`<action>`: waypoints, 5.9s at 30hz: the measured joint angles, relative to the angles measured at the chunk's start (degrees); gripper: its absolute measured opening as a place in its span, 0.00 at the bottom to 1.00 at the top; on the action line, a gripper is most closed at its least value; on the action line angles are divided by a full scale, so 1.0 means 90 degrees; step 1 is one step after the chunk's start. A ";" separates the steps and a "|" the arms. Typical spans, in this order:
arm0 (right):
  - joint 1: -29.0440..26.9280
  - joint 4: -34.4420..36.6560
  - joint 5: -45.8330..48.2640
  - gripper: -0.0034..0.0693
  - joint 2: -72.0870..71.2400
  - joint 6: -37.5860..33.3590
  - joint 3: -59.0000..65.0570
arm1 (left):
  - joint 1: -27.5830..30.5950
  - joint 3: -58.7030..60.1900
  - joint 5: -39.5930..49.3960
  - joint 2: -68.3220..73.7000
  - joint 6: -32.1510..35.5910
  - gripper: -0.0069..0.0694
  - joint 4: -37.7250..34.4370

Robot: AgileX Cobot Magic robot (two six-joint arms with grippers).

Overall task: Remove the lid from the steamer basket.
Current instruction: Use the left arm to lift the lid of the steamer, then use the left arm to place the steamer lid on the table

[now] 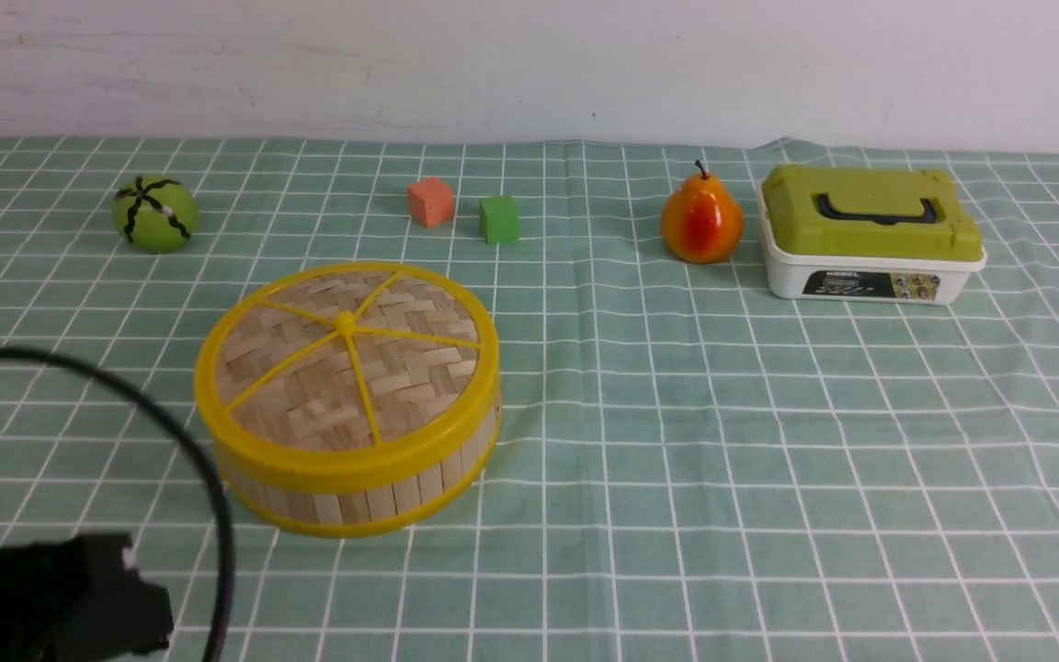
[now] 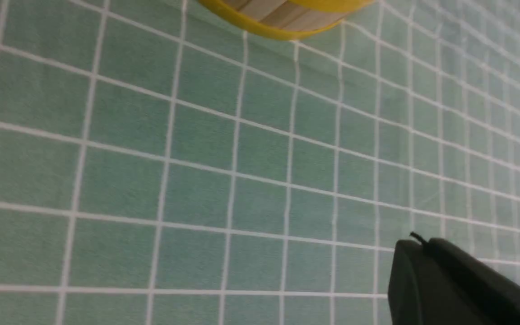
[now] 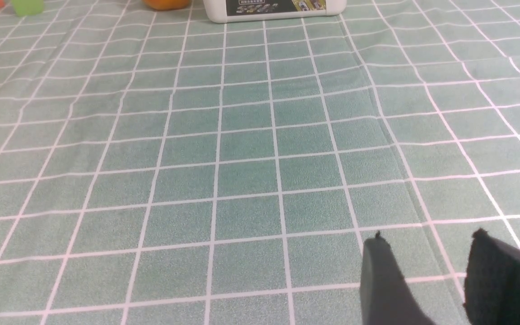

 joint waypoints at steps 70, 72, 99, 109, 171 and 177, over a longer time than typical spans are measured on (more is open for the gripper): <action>0.0000 0.0000 0.0000 0.38 0.0000 0.0000 0.0000 | -0.1400 -0.8215 0.2238 0.8176 -0.0886 0.52 0.4043; 0.0000 0.0000 0.0000 0.38 0.0000 0.0000 0.0000 | -0.1400 -0.8215 0.2232 0.8184 -0.0886 0.51 0.4043; 0.0000 0.0000 0.0000 0.38 0.0000 0.0000 0.0000 | -0.1400 -0.9390 0.2890 0.8207 -0.0886 0.23 0.4664; 0.0000 0.0000 0.0000 0.38 0.0000 0.0000 0.0000 | -0.0774 -0.9337 0.2923 0.7259 -0.0705 0.23 0.4398; 0.0000 0.0000 0.0000 0.38 0.0000 0.0000 0.0000 | 0.1099 -0.3962 -0.0166 0.6332 -0.1707 0.33 0.3452; 0.0000 0.0000 0.0000 0.38 0.0000 0.0000 0.0000 | 0.1087 -0.4200 0.0280 0.6280 -0.1720 0.64 0.3393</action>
